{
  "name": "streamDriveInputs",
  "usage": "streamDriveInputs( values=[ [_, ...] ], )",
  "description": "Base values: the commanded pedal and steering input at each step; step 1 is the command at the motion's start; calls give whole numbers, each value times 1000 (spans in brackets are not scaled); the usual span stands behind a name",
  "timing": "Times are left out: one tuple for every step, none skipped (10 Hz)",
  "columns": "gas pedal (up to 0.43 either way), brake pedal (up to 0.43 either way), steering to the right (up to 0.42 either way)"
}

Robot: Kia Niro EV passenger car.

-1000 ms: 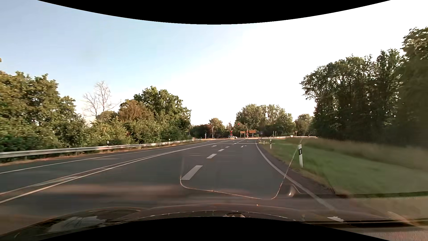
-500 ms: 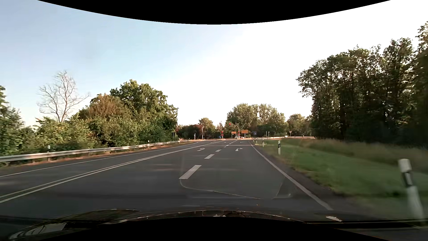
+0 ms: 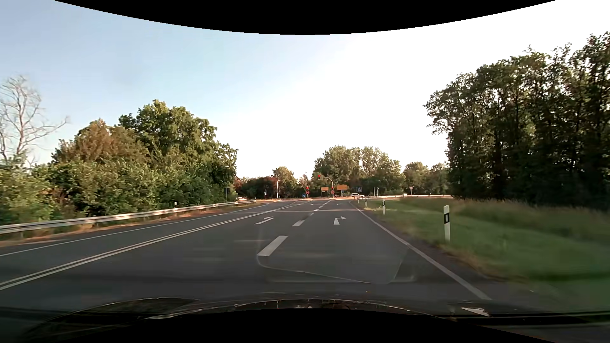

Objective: Follow the waypoints while adhering to traffic rules and regulations

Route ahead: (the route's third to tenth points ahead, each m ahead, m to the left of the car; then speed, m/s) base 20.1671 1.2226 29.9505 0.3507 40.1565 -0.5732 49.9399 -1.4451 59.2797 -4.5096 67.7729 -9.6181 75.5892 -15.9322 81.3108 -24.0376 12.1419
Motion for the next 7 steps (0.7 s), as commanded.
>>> streamDriveInputs(
  values=[
    [240, 0, 29],
    [240, 0, 29],
    [228, 0, 28],
    [228, 0, 25],
    [220, 0, 24],
    [209, 0, 24],
    [197, 0, 23]
  ],
)
